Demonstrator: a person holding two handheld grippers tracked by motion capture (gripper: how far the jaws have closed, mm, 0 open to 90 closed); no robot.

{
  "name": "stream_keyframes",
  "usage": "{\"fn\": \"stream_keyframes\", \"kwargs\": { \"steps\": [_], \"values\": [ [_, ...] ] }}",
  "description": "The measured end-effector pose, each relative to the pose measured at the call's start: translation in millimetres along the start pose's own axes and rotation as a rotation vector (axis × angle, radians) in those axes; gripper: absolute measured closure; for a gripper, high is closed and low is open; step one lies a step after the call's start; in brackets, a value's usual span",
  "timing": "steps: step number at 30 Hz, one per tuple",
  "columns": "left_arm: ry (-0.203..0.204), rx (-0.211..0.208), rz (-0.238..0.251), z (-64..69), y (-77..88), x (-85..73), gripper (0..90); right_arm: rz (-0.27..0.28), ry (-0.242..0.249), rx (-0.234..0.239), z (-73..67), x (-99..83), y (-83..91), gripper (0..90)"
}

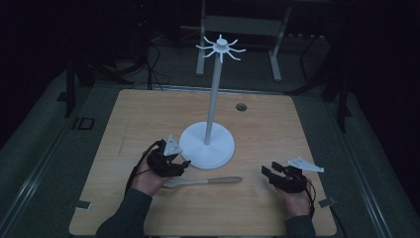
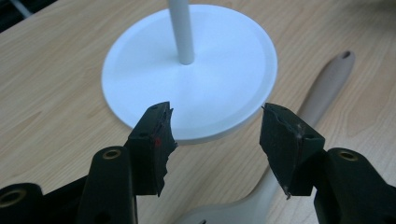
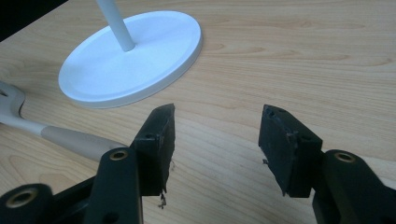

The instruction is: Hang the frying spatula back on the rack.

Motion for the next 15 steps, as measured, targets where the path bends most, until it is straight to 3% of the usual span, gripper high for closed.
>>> {"fn": "stream_keyframes", "kwargs": {
  "steps": [15],
  "values": [
    [-0.068, -0.056, -0.059, 15.7, -18.4, 2.9, 43.6, -0.021, 0.029, 0.023, -1.8, -2.2, -1.8, 33.4]
  ]
}}
Point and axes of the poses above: each handheld gripper's, and its own axes: y roughly backward along the jaws, x roughly out of its top, z roughly to its right, the point moved 5 cm from there along -y, roughly forward along the jaws, and after that the axes turned 14 degrees about z, right-handed, at the moved point
